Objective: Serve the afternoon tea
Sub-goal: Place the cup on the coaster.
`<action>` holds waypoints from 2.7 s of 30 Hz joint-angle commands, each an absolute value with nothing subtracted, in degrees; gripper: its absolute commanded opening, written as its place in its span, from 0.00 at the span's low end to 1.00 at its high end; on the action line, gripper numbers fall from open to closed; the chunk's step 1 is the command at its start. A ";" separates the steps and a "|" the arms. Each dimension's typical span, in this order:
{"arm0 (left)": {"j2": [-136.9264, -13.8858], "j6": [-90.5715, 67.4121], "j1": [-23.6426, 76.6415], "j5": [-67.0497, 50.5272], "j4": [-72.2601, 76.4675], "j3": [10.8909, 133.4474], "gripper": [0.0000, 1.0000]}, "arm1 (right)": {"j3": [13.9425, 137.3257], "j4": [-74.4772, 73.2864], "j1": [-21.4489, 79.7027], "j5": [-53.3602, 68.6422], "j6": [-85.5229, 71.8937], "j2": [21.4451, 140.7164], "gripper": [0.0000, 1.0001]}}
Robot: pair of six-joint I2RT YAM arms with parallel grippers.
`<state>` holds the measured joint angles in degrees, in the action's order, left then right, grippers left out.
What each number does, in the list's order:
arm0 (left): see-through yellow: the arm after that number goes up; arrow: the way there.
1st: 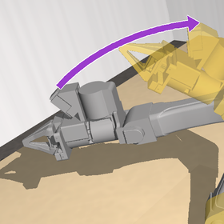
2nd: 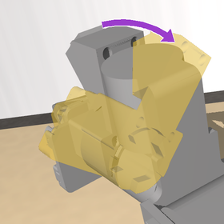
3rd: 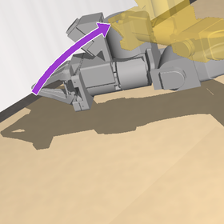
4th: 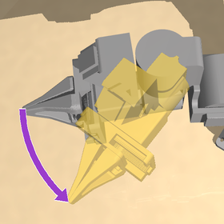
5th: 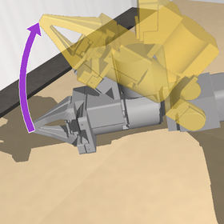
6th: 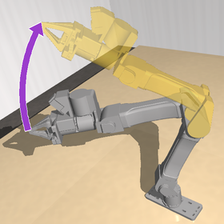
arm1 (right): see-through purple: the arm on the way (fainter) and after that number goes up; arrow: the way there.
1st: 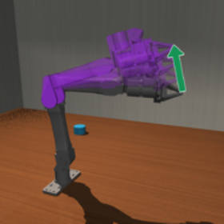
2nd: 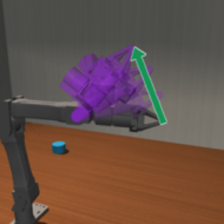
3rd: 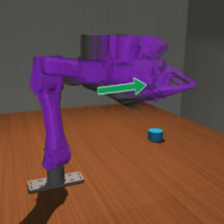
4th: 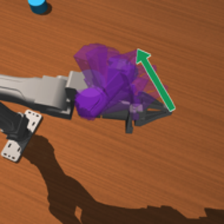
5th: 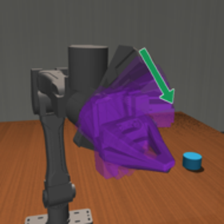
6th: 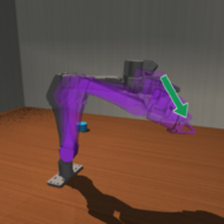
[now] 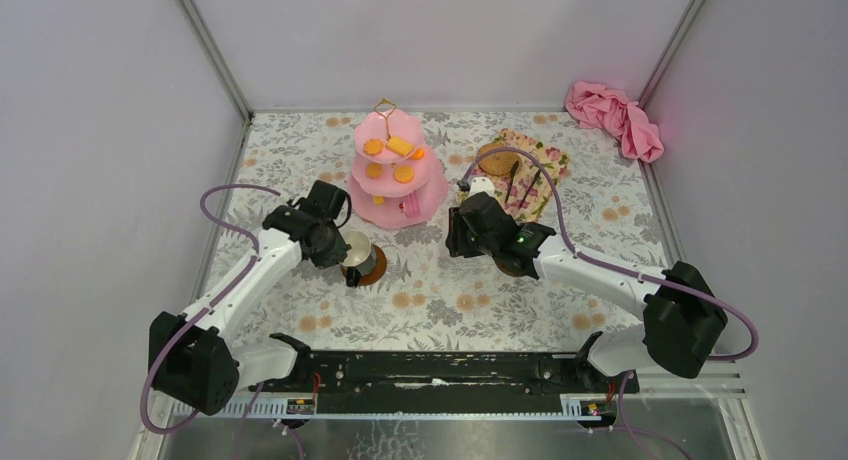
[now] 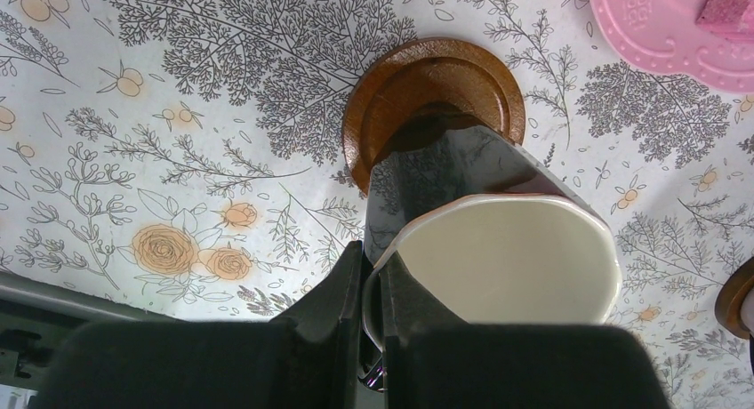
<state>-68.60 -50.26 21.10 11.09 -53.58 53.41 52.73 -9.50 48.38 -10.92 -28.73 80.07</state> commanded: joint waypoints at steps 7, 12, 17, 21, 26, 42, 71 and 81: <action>-69.10 -49.13 20.39 10.50 -48.87 53.62 0.00 | 53.19 -7.36 49.00 -10.14 -27.94 78.13 0.46; -69.01 -49.22 20.24 10.24 -48.98 52.77 0.00 | 53.20 -7.35 48.99 -10.02 -27.86 78.27 0.46; -69.35 -49.10 19.96 10.20 -49.35 53.00 0.00 | 53.29 -7.00 49.04 -9.44 -27.90 78.56 0.46; -71.01 -48.61 19.82 10.18 -49.40 54.73 0.00 | 53.17 -6.56 49.03 -9.00 -27.91 78.73 0.46; -72.21 -48.21 19.88 9.71 -49.73 55.71 0.00 | 53.02 -6.52 49.00 -8.95 -27.84 78.75 0.46; -73.53 -47.69 19.86 9.17 -52.41 56.42 0.09 | 52.82 -6.15 49.02 -7.86 -28.20 79.13 0.46; -62.78 -49.73 19.86 12.28 -54.98 61.28 0.63 | 56.30 -7.31 49.00 -8.13 -28.04 82.63 0.47; -54.86 -48.41 19.87 20.15 -51.86 67.06 0.67 | 59.39 -8.89 48.99 -11.95 -27.60 82.72 0.47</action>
